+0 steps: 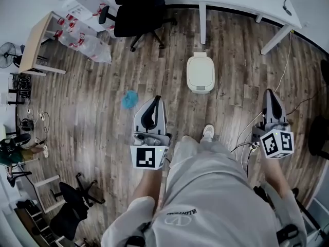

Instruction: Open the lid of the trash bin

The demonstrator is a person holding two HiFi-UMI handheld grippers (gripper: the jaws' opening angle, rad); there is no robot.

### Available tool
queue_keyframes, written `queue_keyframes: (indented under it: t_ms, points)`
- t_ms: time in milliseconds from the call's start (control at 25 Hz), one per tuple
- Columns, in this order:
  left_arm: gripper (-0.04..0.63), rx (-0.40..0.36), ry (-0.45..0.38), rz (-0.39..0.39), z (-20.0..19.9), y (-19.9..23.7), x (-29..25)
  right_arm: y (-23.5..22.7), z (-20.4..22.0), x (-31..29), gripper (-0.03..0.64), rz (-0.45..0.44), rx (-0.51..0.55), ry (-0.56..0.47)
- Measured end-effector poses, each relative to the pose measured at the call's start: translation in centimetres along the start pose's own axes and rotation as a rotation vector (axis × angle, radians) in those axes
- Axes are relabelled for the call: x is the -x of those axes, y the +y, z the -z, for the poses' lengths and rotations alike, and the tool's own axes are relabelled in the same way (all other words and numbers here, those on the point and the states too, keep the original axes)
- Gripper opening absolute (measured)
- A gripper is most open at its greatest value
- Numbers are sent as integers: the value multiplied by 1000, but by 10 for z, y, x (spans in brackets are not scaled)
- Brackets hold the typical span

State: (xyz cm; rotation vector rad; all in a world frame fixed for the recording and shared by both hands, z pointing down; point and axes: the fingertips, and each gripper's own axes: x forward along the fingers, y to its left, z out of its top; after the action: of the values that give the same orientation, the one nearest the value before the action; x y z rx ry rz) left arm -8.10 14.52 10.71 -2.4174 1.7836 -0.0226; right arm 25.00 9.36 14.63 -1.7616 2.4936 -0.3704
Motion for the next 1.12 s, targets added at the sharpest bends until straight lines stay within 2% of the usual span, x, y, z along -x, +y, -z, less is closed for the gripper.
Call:
queue_keyframes:
  t_ms: [280,440,920,1120]
  points:
    - [-2,27,51,5,29,11,-20,1,17,-34,17,-13,1,57]
    - [-2,62,93,46,54,21,-42,13,32,-60,17,-14,15,95]
    - [-2,139,112,165,108,56,-128,59,46,-157,16,-33,58,152]
    - [-2,163,160,231,140,49,-154,73,77,-189,15,-59,55,206]
